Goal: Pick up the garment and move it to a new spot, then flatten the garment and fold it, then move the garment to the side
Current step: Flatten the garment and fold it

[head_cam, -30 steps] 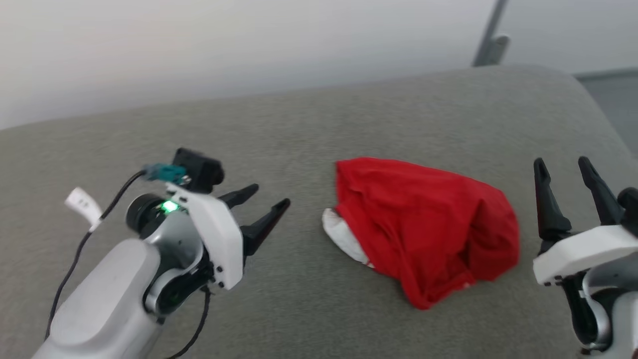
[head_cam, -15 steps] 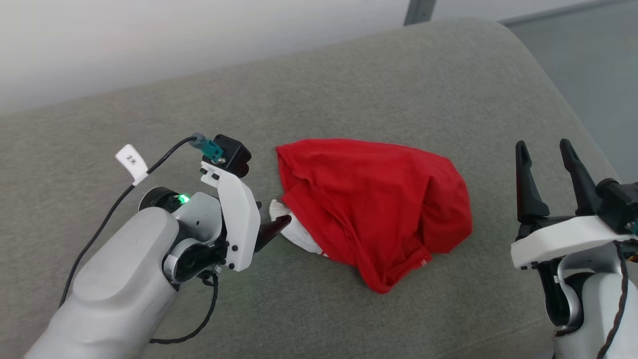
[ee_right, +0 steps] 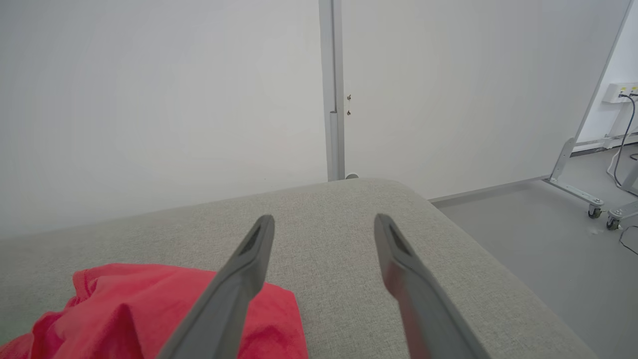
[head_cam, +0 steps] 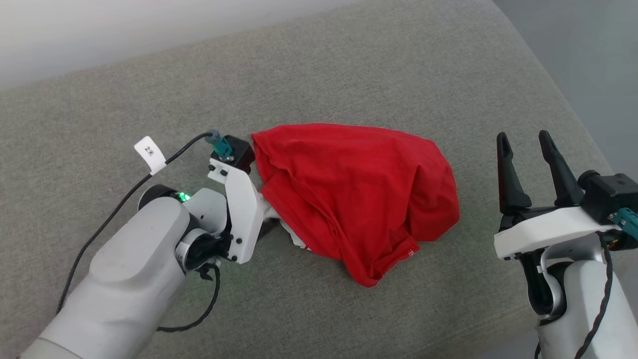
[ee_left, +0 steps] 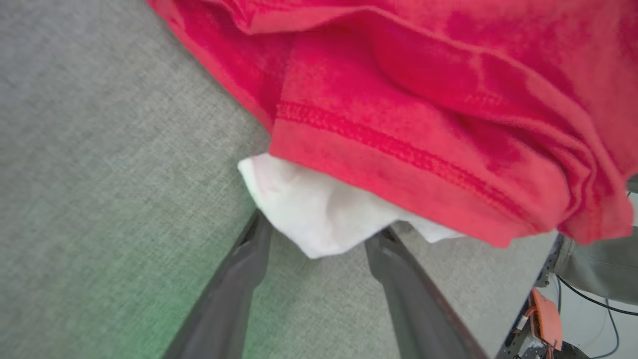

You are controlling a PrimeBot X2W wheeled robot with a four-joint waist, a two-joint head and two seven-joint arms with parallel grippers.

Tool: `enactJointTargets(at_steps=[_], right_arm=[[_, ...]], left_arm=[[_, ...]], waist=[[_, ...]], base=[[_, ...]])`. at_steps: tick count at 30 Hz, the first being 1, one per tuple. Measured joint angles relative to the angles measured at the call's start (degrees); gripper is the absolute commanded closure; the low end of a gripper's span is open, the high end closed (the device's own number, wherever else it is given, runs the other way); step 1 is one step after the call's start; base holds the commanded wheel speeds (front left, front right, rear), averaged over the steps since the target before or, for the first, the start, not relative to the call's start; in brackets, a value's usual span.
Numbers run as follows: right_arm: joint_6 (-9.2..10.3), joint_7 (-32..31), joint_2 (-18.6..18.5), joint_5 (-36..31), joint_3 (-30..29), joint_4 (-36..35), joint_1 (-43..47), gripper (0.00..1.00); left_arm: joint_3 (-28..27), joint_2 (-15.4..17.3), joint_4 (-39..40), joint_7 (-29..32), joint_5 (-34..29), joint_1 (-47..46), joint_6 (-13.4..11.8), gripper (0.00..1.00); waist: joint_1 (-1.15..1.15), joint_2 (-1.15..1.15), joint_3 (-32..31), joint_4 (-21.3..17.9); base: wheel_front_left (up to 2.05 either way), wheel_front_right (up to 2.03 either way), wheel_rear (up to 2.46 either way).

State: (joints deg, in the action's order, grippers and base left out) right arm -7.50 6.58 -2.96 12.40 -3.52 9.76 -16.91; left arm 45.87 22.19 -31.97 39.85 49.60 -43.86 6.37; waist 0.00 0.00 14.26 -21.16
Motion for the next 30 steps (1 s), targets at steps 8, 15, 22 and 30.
enactJointTargets(at_steps=[8, 15, 22, 30], right_arm=[[0.00, 0.7, 0.0, -0.4, -1.0, 1.1, -0.1, 0.00], [0.00, 0.1, 0.0, -1.5, -2.5, 0.6, 0.3, 0.00], [0.00, -1.1, 0.0, -2.4, -4.3, -0.3, 2.0, 0.00], [0.00, -2.6, 0.0, -3.0, -4.2, -1.8, 2.0, 0.00]], left_arm=[[0.2, -0.7, -0.9, -2.9, 2.8, -1.3, 0.7, 1.00], [-0.5, 2.2, 1.2, -4.6, 4.5, -1.7, 0.9, 1.00], [-2.3, 2.5, 3.0, -4.6, 8.1, -1.3, 0.9, 0.15], [0.3, -0.4, 6.5, -0.2, 9.5, -2.1, 0.9, 0.00]], waist=[[0.00, 0.00, -0.2, 2.1], [0.00, 0.00, -1.5, 5.2], [0.00, 0.00, -3.4, 8.7], [0.00, 0.00, -4.8, 9.4]], base=[[0.00, 0.00, 0.00], [0.00, 0.00, 0.00], [0.00, 0.00, 0.00], [0.00, 0.00, 0.00]])
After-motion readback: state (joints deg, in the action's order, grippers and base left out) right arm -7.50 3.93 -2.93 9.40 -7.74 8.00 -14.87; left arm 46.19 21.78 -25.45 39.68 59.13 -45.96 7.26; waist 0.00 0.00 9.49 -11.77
